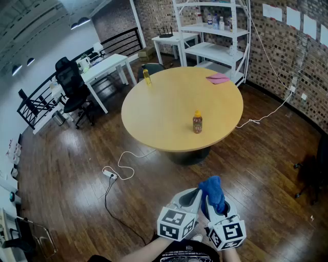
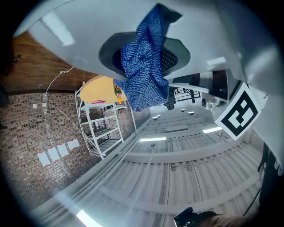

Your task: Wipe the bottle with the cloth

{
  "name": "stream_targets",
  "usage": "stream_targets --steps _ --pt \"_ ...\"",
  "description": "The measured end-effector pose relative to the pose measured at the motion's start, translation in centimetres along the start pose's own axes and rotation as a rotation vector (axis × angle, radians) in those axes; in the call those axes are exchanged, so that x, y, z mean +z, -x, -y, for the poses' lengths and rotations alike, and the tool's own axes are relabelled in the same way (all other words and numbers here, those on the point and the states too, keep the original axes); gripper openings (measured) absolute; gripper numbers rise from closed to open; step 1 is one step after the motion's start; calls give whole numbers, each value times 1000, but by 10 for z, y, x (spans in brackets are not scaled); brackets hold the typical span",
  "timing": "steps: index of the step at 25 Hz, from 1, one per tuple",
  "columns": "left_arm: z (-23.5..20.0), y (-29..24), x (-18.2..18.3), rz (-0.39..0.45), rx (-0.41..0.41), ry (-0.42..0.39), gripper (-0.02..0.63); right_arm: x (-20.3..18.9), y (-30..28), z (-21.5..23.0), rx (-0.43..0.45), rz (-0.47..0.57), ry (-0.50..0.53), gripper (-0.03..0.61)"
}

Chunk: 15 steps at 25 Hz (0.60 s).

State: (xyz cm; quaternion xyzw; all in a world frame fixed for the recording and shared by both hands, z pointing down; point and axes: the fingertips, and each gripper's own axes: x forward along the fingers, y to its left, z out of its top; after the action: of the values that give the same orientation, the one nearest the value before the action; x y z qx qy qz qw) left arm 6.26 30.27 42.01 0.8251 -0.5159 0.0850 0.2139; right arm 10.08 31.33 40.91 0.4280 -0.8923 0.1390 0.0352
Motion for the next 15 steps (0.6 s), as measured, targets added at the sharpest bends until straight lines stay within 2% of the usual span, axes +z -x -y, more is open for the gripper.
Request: stream_targets --steps 7,15 --pt "-18 -18 -1 3 26 17 3 -8 -19 11 19 -23 -6 81" --pt "-76 -80 23 4 5 39 3 -7 -96 40 22 -76 21 83"
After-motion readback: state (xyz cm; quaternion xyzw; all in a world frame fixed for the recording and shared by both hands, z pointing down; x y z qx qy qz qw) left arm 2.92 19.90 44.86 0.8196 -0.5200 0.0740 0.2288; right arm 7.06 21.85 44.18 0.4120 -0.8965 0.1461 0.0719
